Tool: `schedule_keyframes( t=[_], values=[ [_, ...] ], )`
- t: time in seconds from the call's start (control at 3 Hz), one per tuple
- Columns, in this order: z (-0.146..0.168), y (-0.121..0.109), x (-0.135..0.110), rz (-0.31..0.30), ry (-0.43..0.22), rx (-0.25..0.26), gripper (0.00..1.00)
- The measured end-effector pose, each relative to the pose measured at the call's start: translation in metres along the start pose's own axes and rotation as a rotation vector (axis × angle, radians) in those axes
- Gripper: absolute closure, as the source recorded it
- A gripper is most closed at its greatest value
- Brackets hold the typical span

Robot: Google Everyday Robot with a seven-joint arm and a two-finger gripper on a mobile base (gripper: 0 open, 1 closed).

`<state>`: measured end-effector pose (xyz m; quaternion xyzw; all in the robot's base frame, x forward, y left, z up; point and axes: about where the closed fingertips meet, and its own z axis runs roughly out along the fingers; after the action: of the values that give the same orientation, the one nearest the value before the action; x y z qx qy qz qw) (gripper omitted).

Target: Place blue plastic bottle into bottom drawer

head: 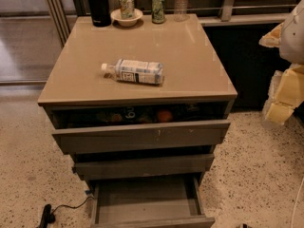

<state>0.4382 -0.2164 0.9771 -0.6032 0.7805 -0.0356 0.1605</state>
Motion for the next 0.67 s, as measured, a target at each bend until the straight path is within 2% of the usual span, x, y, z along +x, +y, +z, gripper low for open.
schedule_keyframes(
  t=[0.67],
  values=[
    [0.024,-0.020,-0.019,0.006,-0.029,0.017,0.00]
  ],
)
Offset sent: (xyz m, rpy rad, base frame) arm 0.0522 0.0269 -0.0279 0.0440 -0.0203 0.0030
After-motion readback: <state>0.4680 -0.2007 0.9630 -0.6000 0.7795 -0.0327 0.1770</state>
